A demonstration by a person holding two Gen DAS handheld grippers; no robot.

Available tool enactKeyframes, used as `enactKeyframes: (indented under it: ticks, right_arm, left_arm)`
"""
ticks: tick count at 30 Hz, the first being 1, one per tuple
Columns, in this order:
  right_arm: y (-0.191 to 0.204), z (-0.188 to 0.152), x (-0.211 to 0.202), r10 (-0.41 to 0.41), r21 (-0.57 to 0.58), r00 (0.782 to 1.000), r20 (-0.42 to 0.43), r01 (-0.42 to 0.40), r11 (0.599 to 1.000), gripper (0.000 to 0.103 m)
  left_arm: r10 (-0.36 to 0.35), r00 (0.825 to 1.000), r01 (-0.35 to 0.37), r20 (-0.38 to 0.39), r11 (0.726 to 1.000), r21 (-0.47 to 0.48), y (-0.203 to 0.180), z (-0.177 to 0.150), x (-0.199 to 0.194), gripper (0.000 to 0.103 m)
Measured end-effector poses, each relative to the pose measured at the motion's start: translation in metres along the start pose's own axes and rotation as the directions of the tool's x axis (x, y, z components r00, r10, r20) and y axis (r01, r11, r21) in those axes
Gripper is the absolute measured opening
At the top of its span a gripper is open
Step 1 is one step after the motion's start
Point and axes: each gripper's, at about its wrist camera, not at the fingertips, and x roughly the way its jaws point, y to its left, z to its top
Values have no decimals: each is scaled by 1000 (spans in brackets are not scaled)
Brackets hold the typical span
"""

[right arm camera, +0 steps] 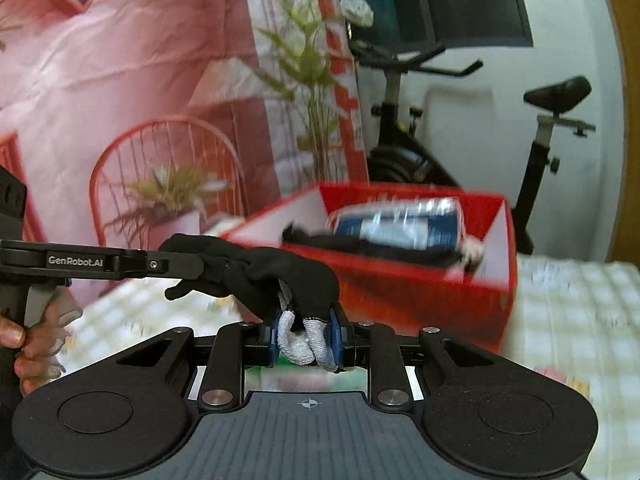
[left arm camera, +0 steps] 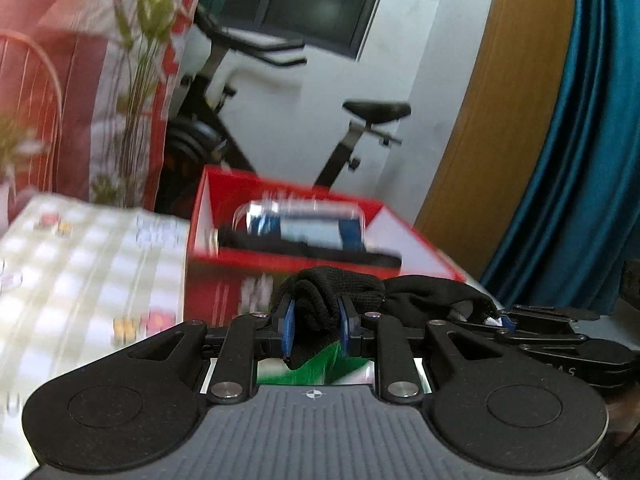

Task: Organize soft objects
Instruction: 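Lift the glove with both tools and carry it over the red box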

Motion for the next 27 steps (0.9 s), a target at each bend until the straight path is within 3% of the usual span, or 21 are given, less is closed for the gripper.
enactKeyframes:
  ticks: [6, 12, 18, 25, 27]
  right_arm:
    - [-14, 52, 25, -34, -20, 998, 47, 35, 999, 22]
    - [-39, 77, 70, -104, 10, 994, 33, 104, 995, 22]
    - [-53, 84, 125, -192, 0, 981, -35, 192, 981, 22]
    - [-65, 76, 161, -239, -30, 964, -114, 237, 971, 23]
    - [-67, 73, 167, -243, -31, 960, -139, 241, 970, 24]
  left_arm:
    - [15, 999, -16, 42, 1000, 15, 2, 43, 26, 23]
    - [49, 998, -51, 37, 998, 33, 9, 69, 74, 24]
    - [137, 990, -134, -31, 987, 86, 8, 83, 123, 24]
    - [174, 980, -162, -98, 980, 115, 16, 76, 153, 25]
    - [185, 977, -171, -109, 977, 123, 18, 74, 158, 33]
